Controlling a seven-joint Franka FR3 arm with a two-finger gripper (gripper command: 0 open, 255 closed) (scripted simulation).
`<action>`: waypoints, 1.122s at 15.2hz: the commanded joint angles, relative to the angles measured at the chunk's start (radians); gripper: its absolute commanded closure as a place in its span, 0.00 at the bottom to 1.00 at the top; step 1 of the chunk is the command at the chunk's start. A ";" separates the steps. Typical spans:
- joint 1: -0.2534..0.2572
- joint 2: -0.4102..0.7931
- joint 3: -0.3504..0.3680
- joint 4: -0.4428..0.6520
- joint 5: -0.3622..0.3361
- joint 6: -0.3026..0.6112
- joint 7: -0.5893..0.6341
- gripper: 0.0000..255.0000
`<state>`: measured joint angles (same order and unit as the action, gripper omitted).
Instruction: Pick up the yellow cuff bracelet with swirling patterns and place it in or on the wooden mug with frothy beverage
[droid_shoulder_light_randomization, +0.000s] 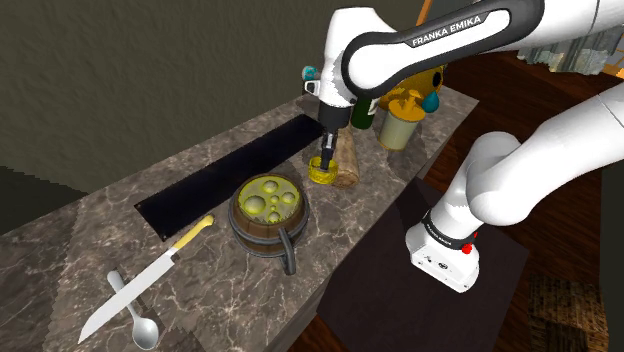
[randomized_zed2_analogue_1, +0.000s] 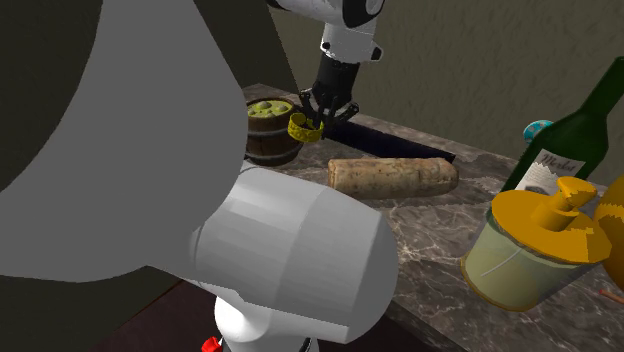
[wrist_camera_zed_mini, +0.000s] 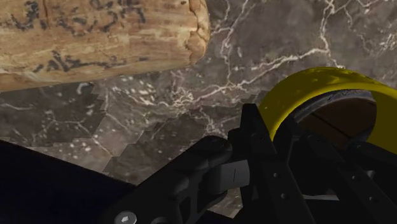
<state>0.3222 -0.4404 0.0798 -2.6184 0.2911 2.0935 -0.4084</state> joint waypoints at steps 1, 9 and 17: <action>-0.002 -0.014 -0.001 0.017 -0.005 -0.031 0.007 1.00; -0.007 -0.060 -0.008 0.092 -0.021 -0.149 0.032 1.00; -0.010 -0.087 -0.014 0.179 -0.034 -0.262 0.055 1.00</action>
<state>0.3135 -0.5246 0.0675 -2.4544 0.2598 1.8495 -0.3560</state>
